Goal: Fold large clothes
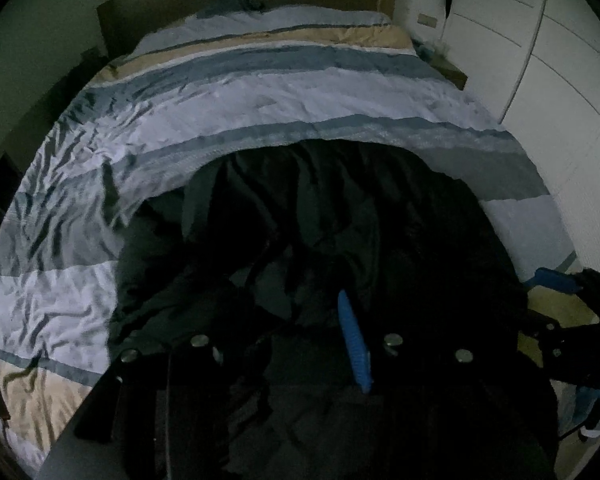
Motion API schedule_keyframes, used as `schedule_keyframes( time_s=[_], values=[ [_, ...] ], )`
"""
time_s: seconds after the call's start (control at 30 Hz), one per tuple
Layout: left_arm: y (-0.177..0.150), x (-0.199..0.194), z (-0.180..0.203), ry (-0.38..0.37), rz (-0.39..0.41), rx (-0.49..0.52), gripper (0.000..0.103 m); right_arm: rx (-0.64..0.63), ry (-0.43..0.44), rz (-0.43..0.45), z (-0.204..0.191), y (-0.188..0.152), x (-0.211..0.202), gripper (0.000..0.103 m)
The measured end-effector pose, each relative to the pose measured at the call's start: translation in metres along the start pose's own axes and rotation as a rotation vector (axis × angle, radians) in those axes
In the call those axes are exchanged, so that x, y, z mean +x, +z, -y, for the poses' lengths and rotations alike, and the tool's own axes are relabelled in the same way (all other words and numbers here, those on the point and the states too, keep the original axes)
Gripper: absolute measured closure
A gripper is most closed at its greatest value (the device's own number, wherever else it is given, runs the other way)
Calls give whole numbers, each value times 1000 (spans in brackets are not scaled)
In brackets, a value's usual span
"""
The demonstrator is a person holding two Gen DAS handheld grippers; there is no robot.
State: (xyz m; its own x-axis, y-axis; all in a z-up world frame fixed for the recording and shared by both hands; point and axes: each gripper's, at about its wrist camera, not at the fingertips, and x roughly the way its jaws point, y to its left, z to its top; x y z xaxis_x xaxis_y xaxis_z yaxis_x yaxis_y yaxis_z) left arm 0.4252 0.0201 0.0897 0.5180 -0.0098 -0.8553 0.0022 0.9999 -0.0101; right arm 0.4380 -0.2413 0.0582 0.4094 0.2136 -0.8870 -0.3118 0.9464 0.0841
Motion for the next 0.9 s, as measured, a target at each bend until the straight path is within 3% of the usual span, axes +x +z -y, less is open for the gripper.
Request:
schedule_keyframes(
  time_s=[0.2,0.3,0.43,0.47,0.67,0.9],
  values=[
    [-9,-14,-13,19,-9,-18,59,18,-10,-4,6,-5,-13,23],
    [-18,-18,-24,-4,-32,-54,50,35,-13,-9,11,-10,-19,21],
    [-32,-23,-40,-25,-54,-75,48,42,-22,-31,15,-18,-25,15],
    [-38,-25,-46,-20,-55,-76,47,43,-26,-36,17,-21,-27,11],
    [-70,-32,-99,3,-89,-158,45,78,-56,-71,31,-38,-33,9],
    [-93,-50,-151,8,-39,-227,45,110,-114,-99,35,-47,-41,7]
  ],
)
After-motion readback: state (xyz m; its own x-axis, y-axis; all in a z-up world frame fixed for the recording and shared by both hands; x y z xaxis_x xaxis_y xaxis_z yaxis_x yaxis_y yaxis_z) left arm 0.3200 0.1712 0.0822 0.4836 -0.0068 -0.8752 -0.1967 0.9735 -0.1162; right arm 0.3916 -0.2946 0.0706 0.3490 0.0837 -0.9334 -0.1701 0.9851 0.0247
